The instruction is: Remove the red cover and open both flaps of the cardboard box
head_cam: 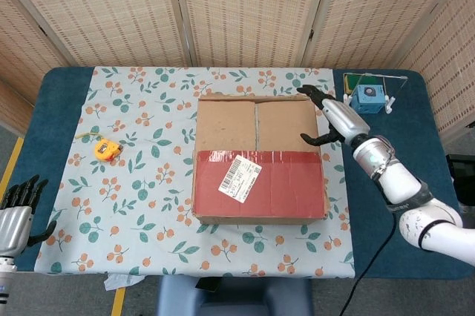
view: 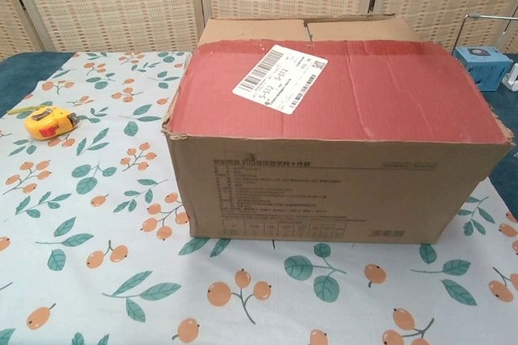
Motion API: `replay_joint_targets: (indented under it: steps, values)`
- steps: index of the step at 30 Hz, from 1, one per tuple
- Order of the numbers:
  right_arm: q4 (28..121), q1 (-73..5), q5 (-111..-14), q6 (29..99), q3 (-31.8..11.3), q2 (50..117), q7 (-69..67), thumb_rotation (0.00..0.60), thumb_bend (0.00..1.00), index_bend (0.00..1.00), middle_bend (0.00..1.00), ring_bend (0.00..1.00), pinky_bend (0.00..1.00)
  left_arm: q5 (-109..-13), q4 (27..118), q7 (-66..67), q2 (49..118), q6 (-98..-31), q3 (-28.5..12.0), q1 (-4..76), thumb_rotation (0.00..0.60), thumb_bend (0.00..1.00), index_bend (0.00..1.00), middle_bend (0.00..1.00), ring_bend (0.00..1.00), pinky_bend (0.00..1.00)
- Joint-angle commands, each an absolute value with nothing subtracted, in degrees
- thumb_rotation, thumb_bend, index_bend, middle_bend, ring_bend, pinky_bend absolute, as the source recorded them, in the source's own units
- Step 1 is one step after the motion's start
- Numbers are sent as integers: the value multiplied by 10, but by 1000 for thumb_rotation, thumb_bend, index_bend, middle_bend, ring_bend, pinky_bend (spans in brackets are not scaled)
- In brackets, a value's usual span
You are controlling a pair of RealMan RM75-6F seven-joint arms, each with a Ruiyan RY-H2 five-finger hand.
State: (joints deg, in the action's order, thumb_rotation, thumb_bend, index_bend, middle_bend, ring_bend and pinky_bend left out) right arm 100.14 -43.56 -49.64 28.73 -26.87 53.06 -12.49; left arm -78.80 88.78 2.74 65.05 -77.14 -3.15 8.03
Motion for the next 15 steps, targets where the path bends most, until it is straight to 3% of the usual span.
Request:
replay_joint_targets:
  steps: [1, 8, 15]
  values:
    - [1030, -350, -599, 190, -332, 501, -294, 600, 388, 0, 0, 49, 0, -784, 888, 33, 653, -766, -32, 83, 600, 381, 0, 0, 0, 0]
    - [1011, -284, -698, 92, -428, 553, -469, 600, 388, 9, 5, 115, 36, -774, 891, 43, 655, -760, -33, 86, 600, 382, 0, 0, 0, 0]
    - [985, -246, -702, -19, -513, 619, -505, 600, 388, 34, 21, 161, 39, -780, 890, 34, 655, -767, -33, 84, 600, 383, 0, 0, 0, 0]
